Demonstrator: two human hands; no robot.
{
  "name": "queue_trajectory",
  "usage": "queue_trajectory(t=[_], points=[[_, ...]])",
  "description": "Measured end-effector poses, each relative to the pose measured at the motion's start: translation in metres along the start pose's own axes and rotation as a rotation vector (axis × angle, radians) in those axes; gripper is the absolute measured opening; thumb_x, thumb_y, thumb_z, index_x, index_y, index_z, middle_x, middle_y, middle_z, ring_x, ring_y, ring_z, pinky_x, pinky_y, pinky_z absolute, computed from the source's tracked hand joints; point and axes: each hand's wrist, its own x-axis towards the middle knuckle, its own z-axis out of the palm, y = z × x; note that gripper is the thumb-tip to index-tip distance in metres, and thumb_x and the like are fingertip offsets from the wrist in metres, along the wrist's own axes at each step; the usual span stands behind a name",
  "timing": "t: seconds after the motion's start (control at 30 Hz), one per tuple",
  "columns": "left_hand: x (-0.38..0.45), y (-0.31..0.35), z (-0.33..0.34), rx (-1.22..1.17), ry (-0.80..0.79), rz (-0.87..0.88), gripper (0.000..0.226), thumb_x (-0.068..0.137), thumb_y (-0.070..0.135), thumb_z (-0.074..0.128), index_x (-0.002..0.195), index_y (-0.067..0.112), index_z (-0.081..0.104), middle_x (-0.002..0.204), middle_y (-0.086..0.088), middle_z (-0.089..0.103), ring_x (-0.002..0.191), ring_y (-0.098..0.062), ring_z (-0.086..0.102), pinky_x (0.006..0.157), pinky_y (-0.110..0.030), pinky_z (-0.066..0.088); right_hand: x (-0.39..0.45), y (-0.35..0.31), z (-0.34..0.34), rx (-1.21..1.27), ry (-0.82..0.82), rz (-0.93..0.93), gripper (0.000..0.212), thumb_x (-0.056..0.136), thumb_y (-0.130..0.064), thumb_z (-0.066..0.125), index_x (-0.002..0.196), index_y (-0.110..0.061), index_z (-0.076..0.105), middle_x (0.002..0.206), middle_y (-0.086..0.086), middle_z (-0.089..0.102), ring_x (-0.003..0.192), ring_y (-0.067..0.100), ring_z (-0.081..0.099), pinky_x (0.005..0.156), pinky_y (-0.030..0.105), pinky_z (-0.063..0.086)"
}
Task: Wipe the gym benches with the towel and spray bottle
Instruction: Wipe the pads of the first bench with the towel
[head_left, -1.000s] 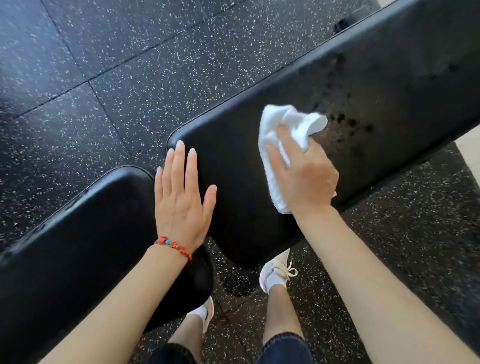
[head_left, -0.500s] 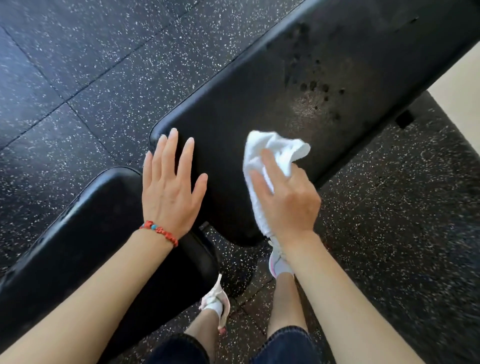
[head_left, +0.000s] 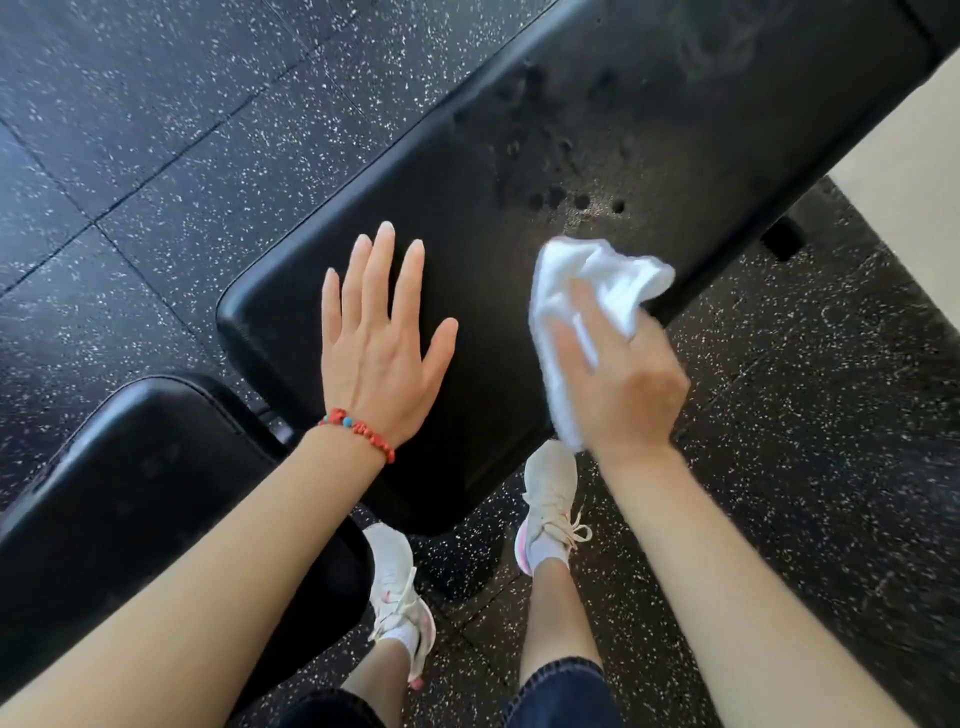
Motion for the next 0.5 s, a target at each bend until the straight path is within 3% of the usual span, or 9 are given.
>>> queue_trajectory(t=[0.1,0.17,0.27,0.4,0.5], points=[[0.001,0.003,0.004,0.060,-0.021,-0.007,0.061,0.090,0.042,0.036,0.140,0.007,0.036,0.149,-0.018,0.030,0.138,-0.034,0.023,0.112,-0.049,0.008,-0.010,0.003,-0.005,0.045,-0.026,-0.325,0.028,0.085,-0.036,0.061,0.099,-0.016,0.073,0.053,0.006,0.048,0.043,0.021,0.044,0.039,0.029,0.038],[0.001,0.003,0.003,0.075,-0.026,-0.012,0.061,0.089,0.042,0.036,0.140,0.007,0.037,0.149,-0.017,0.030,0.138,-0.033,0.023,0.112,-0.049,0.009,0.007,0.023,-0.002,0.024,-0.011,-0.445,0.029,0.090,-0.038,0.054,0.101,-0.018,0.072,0.052,0.006,0.047,0.043,0.021,0.043,0.039,0.029,0.035],[0.002,0.006,0.000,0.076,-0.020,-0.033,0.060,0.088,0.040,0.038,0.138,0.006,0.040,0.148,-0.018,0.033,0.137,-0.034,0.026,0.112,-0.050,0.011,0.048,0.062,0.010,-0.066,0.087,-0.273,0.025,0.092,-0.034,0.053,0.099,-0.018,0.070,0.052,0.011,0.050,0.042,0.025,0.047,0.037,0.029,0.037],[0.010,0.021,-0.001,0.058,0.048,-0.085,0.058,0.088,0.038,0.040,0.135,0.004,0.043,0.145,-0.020,0.037,0.135,-0.036,0.029,0.111,-0.051,0.013,0.060,0.065,0.012,-0.053,0.053,-0.007,0.026,0.085,-0.036,0.060,0.097,-0.017,0.074,0.060,0.015,0.056,0.048,0.027,0.053,0.041,0.030,0.045],[0.021,0.038,0.001,0.047,0.063,-0.111,0.057,0.089,0.036,0.040,0.136,0.004,0.042,0.145,-0.020,0.036,0.136,-0.036,0.029,0.112,-0.050,0.013,0.040,0.041,0.010,-0.009,-0.015,-0.175,0.028,0.087,-0.037,0.058,0.099,-0.016,0.073,0.058,0.011,0.054,0.046,0.024,0.049,0.042,0.029,0.042]])
